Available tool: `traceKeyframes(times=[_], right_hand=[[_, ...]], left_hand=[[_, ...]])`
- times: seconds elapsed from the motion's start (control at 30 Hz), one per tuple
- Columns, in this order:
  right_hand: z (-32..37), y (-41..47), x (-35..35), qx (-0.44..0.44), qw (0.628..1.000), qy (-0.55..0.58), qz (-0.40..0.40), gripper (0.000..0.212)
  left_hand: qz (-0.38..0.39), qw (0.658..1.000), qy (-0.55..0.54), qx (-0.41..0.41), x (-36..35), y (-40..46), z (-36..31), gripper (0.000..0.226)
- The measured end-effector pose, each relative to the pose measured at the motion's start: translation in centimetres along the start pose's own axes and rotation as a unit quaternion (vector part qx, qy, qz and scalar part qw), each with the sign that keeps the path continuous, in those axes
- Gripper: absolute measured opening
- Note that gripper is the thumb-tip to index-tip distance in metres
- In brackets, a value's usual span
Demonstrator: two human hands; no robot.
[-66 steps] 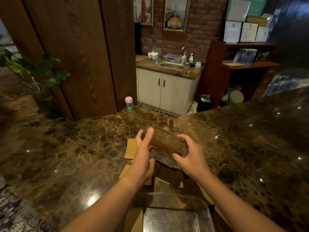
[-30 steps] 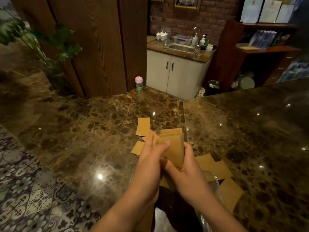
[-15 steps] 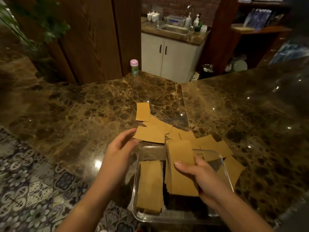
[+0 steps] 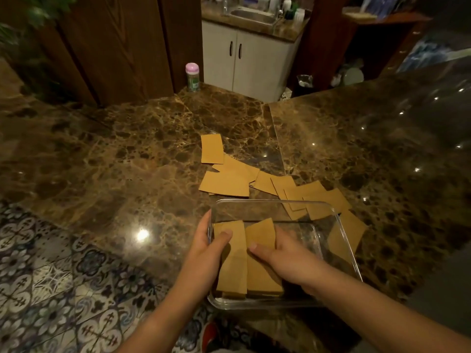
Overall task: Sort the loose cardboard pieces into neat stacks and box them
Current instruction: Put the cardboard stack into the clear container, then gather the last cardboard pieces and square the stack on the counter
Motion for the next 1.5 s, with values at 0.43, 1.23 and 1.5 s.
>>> traceKeyframes(times=[0.43, 1.23, 1.5], right_hand=[[0.1, -1.3, 0.2, -0.082, 0.990, 0.104, 0.046, 0.030], [3.4, 14.4, 13.0, 0.189, 0.931, -0.302, 0.085, 0.108], [3.3, 16.6, 10.5, 0.254, 0.833, -0.485, 0.080, 0.126]], left_hand=[[-0.012, 1.000, -0.027, -0.005, 0.0, -0.2, -0.2, 0.068], [0.119, 0.838, 0.503, -0.173, -14.2, 14.6, -8.9, 0.065], [0.129, 0.621, 0.733, -0.244, -12.2, 18.3, -6.6, 0.119]])
Point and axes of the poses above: each hand's wrist, its own y-axis towards the middle knuckle, its own x-axis out of the back of the hand, z = x × y, the point moved 7 cm from there along y, towards the middle knuckle, and after that the axes turned 14 degrees about -z, right-handed, at the moved point
